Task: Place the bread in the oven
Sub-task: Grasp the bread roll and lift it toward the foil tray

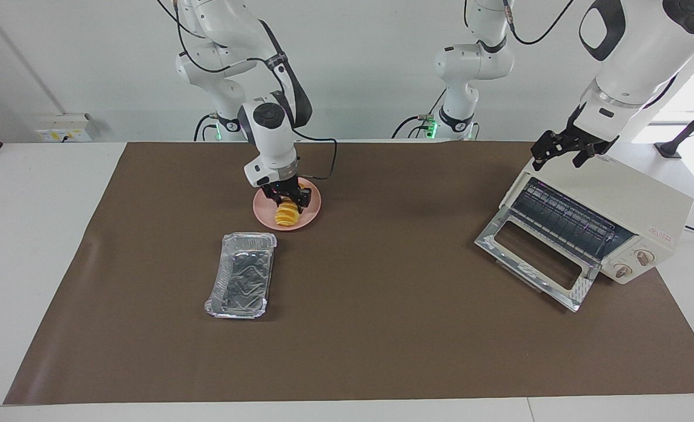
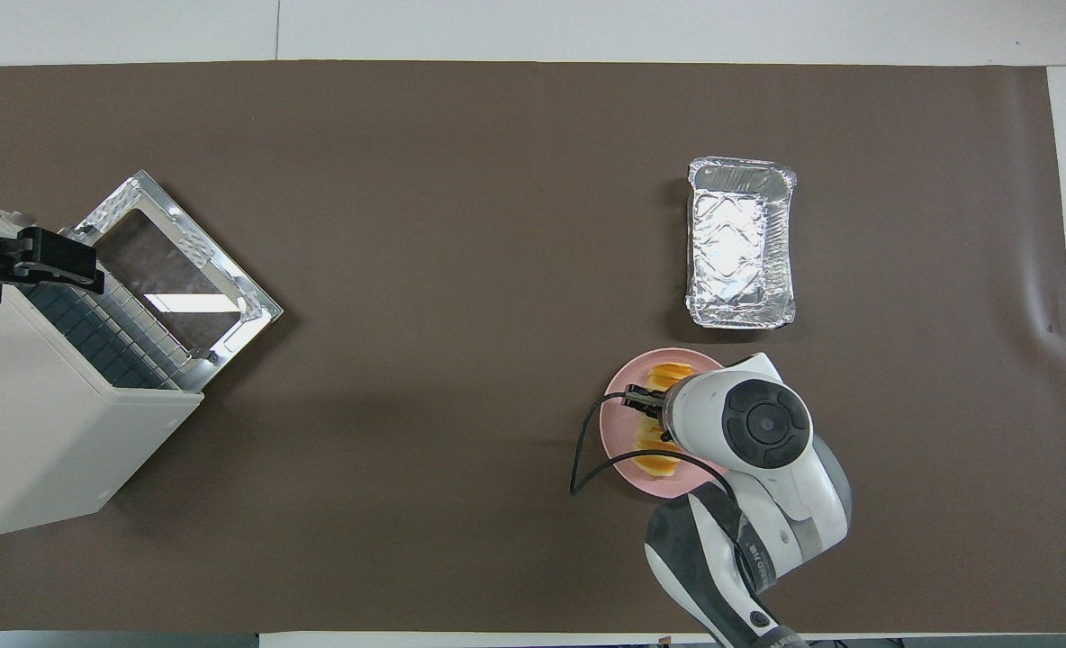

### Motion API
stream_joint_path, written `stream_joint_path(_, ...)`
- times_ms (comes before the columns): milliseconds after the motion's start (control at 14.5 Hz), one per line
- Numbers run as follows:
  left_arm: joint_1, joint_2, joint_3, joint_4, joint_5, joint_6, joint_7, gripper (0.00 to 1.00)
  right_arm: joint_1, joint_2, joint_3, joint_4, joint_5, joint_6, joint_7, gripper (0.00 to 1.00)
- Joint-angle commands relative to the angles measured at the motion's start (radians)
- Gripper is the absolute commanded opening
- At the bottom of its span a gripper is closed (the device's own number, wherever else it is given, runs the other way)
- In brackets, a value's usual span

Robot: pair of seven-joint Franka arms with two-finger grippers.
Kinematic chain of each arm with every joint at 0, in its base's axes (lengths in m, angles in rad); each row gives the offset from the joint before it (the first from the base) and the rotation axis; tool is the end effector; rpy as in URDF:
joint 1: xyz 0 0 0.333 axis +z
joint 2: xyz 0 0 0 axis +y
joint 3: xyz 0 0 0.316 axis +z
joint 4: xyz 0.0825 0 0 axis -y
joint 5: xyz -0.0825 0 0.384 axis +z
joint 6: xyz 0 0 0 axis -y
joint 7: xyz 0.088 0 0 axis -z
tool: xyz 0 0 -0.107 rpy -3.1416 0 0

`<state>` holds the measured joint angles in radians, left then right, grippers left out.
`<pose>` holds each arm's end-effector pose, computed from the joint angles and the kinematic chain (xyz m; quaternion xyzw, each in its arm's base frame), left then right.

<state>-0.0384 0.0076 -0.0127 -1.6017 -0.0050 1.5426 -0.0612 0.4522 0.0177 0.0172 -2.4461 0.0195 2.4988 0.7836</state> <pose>0.5517 -0.0287 0.6034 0.9994 0.0051 -0.0334 0.0007 0.4324 0.2192 0.2962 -0.9863 0.1640 -0.0106 0.0152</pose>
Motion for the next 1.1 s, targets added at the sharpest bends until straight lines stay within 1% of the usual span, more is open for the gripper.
stream_joint_path(0,0.009,-0.005,-0.001,0.005,-0.02,-0.004,0.011,1.0,-0.009,0.007,0.004,0.018,0.01,0.002,-0.015,0.0)
stream_joint_path(138,0.009,-0.005,-0.001,0.005,-0.02,-0.004,0.011,1.0,-0.012,0.019,0.004,0.071,0.008,-0.059,-0.02,0.0)
stream_joint_path(345,0.009,-0.003,-0.001,0.005,-0.02,-0.004,0.011,1.0,-0.03,0.028,0.004,0.203,0.008,-0.226,-0.07,0.0)
stream_joint_path(483,0.009,-0.005,-0.001,0.005,-0.02,-0.004,0.011,1.0,-0.075,0.036,0.003,0.329,0.014,-0.369,-0.163,0.0)
stream_joint_path(621,0.009,-0.005,-0.001,0.005,-0.02,-0.004,0.011,1.0,-0.139,0.099,0.003,0.499,0.071,-0.486,-0.303,0.0)
stream_joint_path(690,0.009,-0.003,-0.001,0.005,-0.02,-0.004,0.011,1.0,-0.176,0.132,0.001,0.572,0.091,-0.512,-0.385,0.0)
stream_joint_path(759,0.009,-0.003,-0.001,0.005,-0.02,-0.004,0.011,1.0,-0.206,0.154,0.001,0.619,0.091,-0.521,-0.441,0.0)
stream_joint_path(897,0.009,-0.005,-0.001,0.005,-0.02,-0.004,0.011,1.0,-0.25,0.188,0.001,0.659,0.091,-0.518,-0.518,0.0)
stream_joint_path(966,0.009,-0.005,-0.001,0.005,-0.02,-0.004,0.011,1.0,-0.254,0.227,0.001,0.709,0.091,-0.526,-0.533,0.0)
stream_joint_path(1034,0.009,-0.003,-0.001,0.005,-0.02,-0.004,0.011,1.0,-0.269,0.288,0.001,0.775,0.091,-0.546,-0.54,0.0)
